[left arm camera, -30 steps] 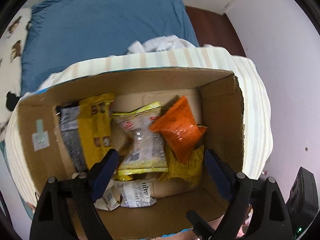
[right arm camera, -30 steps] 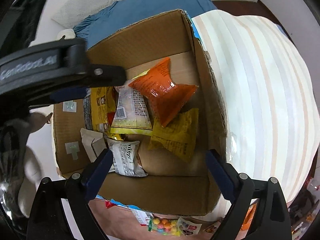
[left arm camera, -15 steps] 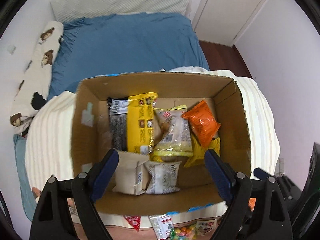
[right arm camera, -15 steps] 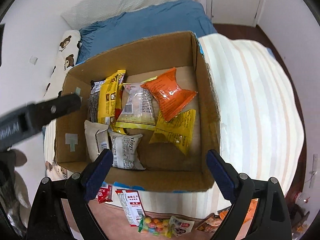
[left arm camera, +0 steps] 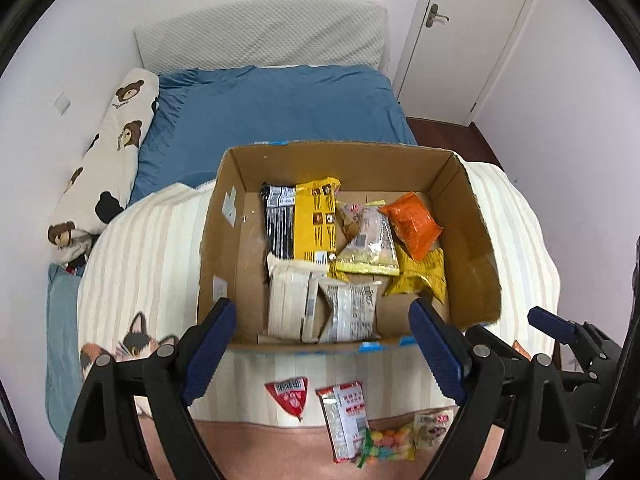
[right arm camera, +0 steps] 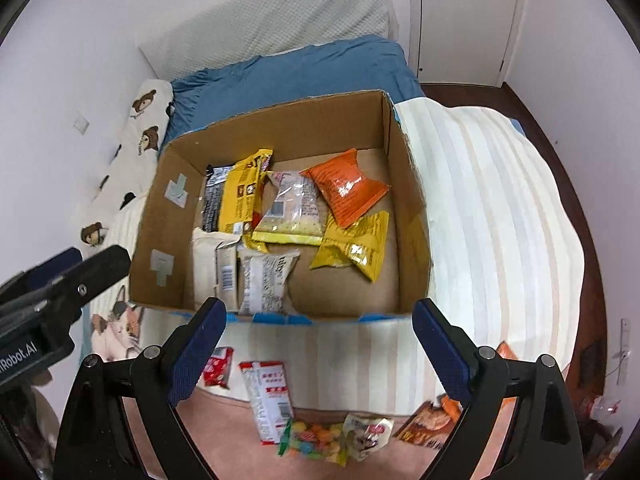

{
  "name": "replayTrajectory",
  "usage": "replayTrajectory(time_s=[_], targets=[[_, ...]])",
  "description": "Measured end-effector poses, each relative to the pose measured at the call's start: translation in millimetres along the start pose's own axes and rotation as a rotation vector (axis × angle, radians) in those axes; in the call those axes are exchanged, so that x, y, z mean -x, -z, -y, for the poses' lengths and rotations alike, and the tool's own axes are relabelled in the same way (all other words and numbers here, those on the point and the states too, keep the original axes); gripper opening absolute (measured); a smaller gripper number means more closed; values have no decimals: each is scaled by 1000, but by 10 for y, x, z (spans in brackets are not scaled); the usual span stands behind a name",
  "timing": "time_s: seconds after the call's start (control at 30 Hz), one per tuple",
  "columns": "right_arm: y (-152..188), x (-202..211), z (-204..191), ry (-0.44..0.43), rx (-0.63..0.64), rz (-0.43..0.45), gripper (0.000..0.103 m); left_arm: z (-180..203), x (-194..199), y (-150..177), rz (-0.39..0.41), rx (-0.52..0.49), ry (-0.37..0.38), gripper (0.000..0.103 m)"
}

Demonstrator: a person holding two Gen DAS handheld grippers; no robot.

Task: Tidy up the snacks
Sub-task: 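Grasp the brown pastry bag with the left tool while the right tool grasps the orange bag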

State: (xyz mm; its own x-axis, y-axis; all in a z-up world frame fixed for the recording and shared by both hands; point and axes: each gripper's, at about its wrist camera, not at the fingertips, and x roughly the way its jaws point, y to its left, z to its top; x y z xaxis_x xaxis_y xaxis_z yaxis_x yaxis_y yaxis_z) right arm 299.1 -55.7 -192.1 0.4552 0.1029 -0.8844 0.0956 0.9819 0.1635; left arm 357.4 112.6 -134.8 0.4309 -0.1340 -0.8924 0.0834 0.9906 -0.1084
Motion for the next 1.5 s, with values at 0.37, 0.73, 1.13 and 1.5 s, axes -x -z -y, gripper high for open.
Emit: replayTrajectory(time_s=[0.37, 0.73, 1.13, 1.5], targets=[[946, -143, 588, -73, -163, -107, 96, -134, -248, 1094, -155, 117, 34, 88], [1672, -480, 1681, -20, -474, -150, 96, 112, -1065, 1888, -379, 140, 14, 88], [1889, -1146, 1595, -66, -459, -269, 96, 139, -1333, 2089, -436, 149, -41, 88], [1617, -741, 1665, 26, -400, -151, 96, 183, -1334, 1954, -438, 159, -40, 88]])
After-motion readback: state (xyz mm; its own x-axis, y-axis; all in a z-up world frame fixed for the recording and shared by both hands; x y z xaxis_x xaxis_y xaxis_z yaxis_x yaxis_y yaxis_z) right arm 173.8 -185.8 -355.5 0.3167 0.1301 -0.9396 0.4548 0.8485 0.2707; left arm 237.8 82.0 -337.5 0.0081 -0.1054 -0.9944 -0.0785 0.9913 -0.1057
